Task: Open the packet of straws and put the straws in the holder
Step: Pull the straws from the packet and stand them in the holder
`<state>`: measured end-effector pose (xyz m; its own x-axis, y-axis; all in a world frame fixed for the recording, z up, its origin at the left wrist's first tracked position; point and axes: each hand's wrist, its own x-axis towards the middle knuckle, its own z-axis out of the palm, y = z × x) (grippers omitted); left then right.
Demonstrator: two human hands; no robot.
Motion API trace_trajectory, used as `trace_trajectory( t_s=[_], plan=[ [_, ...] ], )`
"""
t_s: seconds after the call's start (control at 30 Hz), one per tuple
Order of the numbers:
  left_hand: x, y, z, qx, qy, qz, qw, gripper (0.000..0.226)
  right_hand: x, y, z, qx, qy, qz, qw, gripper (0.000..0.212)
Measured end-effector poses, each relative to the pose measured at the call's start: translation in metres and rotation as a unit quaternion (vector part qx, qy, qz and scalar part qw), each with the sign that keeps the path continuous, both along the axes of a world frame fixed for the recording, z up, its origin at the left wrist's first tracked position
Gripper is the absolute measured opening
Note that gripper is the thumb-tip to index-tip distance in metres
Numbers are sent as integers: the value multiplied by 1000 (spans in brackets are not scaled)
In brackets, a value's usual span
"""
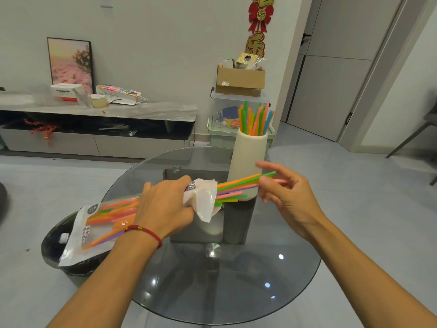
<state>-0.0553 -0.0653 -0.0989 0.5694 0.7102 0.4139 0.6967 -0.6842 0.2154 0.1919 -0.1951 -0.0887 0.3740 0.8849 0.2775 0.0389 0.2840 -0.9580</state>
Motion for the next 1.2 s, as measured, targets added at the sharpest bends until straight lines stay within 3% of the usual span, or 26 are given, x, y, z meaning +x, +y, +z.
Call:
trace_trajectory(
  t_s=[0.07,0.13,0.27,0.43,0.57,0.8,0.9,1.03,1.2],
  plan=[
    [1,-1,1,5,-17,6,1000,19,-11,3,-6,-5,149,36,988,61],
    [3,-4,1,14,-17,8,1000,19,-27,7,-12,-18,216,63,974,65],
    [8,-9,1,13,-2,1,1000,22,-49,23,-6,-45,198,22,979,29],
    [1,-4,-1,-4,2,7,1000,23,-36,22,3,-69,165,2,984,9],
    [-2,-2,-2,-3,-8,5,1000,21,-17,16,10,-60,141,-20,988,20],
    [0,-1,1,-17,-53,6,998,22,-3,13,12,30,253,-50,966,23],
    [6,-6,1,-20,-61,-7,998,22,-23,20,11,5,228,-36,973,46],
    [5,-6,1,-9,-64,-2,998,21,-34,22,14,-22,195,-62,979,19],
    [0,-2,1,-33,-81,20,996,24,-7,14,43,35,105,-132,985,29]
  ],
)
